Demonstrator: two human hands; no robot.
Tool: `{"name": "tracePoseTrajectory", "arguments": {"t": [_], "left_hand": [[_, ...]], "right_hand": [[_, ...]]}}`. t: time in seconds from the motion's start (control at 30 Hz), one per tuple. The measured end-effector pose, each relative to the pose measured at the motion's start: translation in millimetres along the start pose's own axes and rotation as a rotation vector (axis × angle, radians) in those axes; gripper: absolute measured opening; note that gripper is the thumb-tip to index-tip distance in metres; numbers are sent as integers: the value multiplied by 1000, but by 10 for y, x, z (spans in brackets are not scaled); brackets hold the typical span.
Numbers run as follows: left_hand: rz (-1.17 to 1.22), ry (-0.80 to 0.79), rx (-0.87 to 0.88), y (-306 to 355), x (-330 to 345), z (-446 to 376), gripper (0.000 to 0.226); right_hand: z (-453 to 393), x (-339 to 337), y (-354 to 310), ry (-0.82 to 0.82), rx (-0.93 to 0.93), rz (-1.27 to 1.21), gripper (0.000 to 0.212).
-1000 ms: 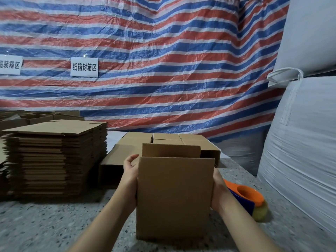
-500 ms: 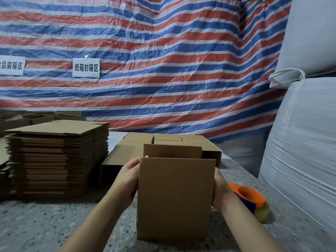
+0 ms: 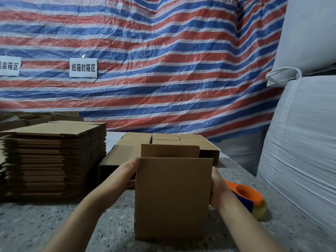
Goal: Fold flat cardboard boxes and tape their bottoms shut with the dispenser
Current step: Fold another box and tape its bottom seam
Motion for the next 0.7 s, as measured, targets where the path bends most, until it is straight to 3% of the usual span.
{"name": "tracePoseTrajectory", "arguments": {"t": [0.1,0.3,0.53,0.7], "left_hand": [[-35,66,8,18,37,-13,89],[32,205,-26,4,127,-26,22],[99,263,-26,23,193,-55,5],[160,274,-24,1,179,-79,20]], "right_hand": [[-29,-3,13,5,21,-16,63],[8,8,-4,16,27,-41,43],[40,-34,38,-28,-5,-84,66],[70,-85,0,-148,-56,2,47]]}}
Point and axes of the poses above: each hand's wrist, its own z-axis away from the middle knuckle, its own x-axis out of the palm, y = z × x, the point moved 2 cm from there along -z, towards the middle knuckle, and after that the axes turned 4 degrees about -x, right-handed, at the moved point
